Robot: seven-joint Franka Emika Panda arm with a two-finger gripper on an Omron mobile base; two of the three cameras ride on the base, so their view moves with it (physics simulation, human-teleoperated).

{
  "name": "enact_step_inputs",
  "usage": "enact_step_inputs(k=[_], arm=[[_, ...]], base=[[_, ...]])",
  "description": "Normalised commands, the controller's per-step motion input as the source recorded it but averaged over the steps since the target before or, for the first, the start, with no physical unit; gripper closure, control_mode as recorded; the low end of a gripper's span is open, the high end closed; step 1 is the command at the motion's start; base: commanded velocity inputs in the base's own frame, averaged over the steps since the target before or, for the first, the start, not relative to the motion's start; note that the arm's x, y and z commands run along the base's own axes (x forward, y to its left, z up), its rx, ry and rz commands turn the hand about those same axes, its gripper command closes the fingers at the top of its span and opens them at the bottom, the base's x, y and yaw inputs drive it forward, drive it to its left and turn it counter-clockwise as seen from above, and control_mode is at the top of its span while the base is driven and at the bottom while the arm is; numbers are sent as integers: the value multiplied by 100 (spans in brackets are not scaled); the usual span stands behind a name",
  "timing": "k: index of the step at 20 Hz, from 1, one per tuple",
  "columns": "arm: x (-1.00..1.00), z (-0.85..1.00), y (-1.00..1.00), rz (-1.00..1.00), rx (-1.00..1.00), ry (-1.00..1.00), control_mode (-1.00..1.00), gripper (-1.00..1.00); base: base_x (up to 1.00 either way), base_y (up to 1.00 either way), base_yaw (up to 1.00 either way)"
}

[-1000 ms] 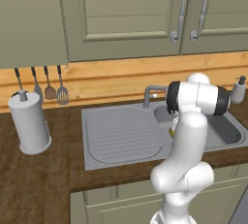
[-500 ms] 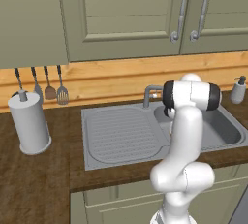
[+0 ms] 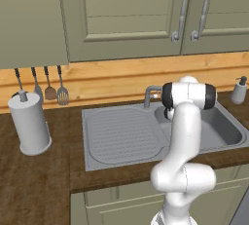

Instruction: Pick the cucumber from the sink and place it in the bowl. Then pick the bowl and place it in the microwave. Then close the microwave door and press the start button.

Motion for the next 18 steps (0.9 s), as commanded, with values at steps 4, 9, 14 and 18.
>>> enact_step_inputs(k=[4,9,14,18], arm=[[17,-31,-6,0,0,-2,-100,-100],[17,-33,0,0,0,-1,-100,-100],[4,-40,0,0,0,-4,-100,100],[0,-26,0,2,0,0,-100,100]], base=[[0,0,0],[0,0,0],[0,0,0],[0,0,0]])
